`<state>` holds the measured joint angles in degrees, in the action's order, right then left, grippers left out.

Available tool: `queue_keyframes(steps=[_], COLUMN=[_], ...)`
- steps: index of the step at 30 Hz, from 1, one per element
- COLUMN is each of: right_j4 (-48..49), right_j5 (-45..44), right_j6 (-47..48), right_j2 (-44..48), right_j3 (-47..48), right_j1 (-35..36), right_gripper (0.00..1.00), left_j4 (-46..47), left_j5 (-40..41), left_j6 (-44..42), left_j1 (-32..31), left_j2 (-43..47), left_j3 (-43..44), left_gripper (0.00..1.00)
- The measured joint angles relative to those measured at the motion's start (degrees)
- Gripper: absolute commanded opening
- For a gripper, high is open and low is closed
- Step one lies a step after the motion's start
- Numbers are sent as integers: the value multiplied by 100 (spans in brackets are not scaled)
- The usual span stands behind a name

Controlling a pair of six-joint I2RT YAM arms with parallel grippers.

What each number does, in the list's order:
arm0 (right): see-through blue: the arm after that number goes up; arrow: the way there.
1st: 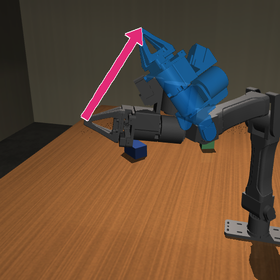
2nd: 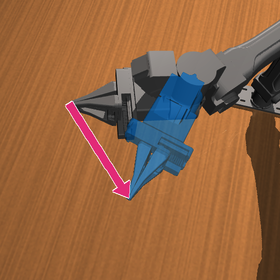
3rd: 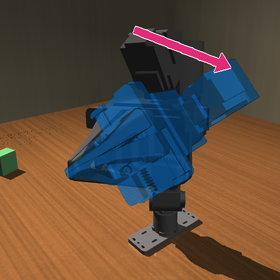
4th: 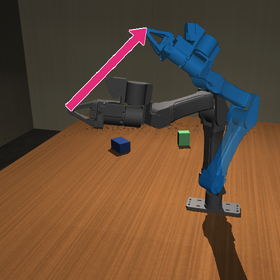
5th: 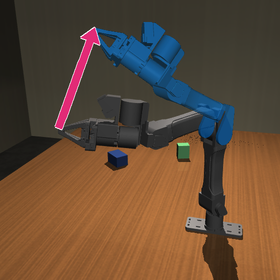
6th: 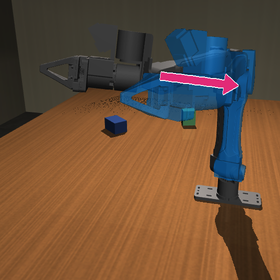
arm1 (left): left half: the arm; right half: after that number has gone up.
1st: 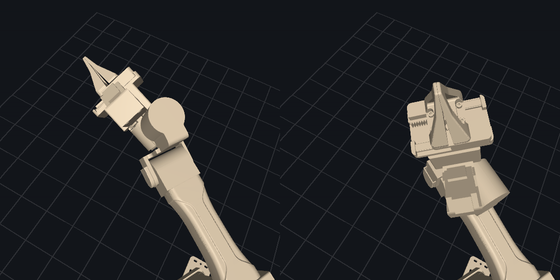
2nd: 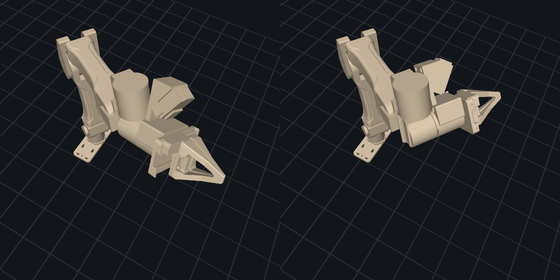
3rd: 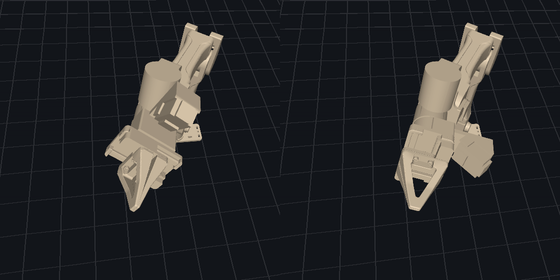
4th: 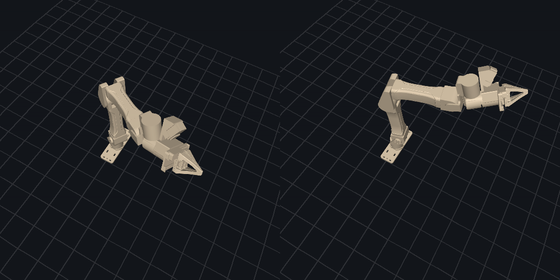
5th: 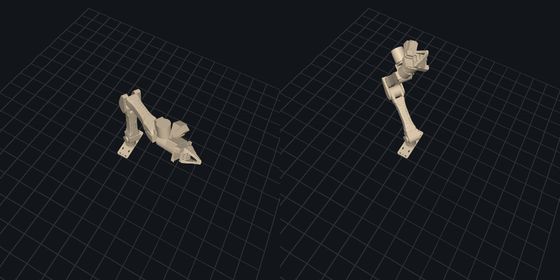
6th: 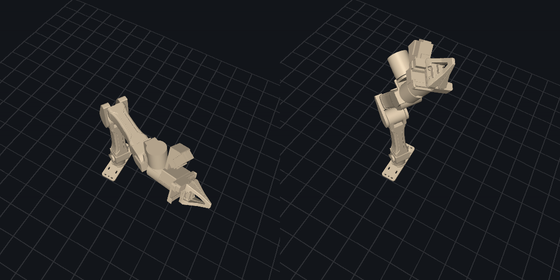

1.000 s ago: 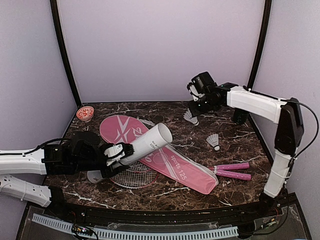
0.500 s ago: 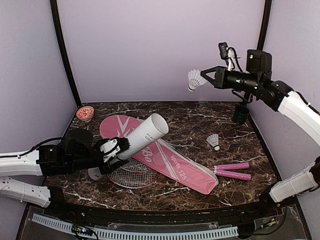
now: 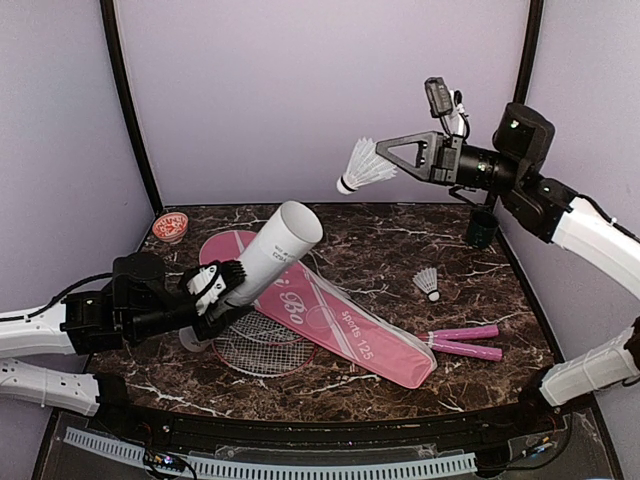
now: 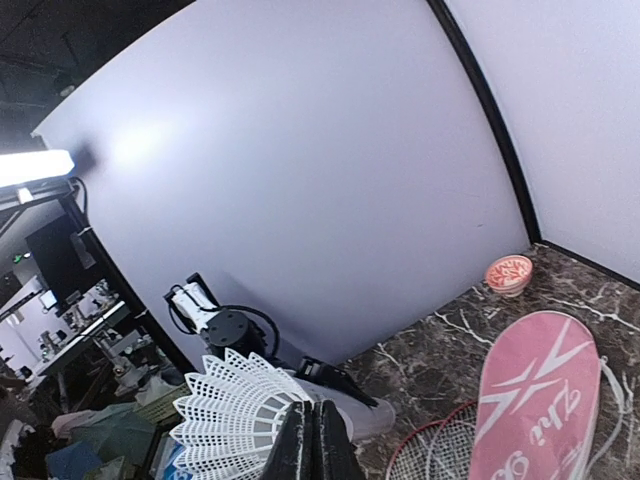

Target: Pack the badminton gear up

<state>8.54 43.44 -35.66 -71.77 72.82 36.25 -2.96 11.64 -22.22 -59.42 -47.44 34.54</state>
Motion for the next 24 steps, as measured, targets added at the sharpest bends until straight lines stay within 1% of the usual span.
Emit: queue_keyframes(steps=[5,9,23,24], right_j4=[492,662,737,728], right_j5=[271,332,306,302], right_j6=[-356,-452,-361,-330], right_j2=[-31,-186,-955,-981], right_j3=[9,68,85,85], right_j1=[413,688,1220,1248], right_gripper=[0,0,0,3], left_j4=[-4,-2,0,4], left_j5=[4,4,0,0], left_j6=[17,22,22,22], left_j1=[0,0,0,0], left_j2=[-7,-7,-7,-7], left_j3=[0,0,0,0], left_gripper=[42,42,42,41])
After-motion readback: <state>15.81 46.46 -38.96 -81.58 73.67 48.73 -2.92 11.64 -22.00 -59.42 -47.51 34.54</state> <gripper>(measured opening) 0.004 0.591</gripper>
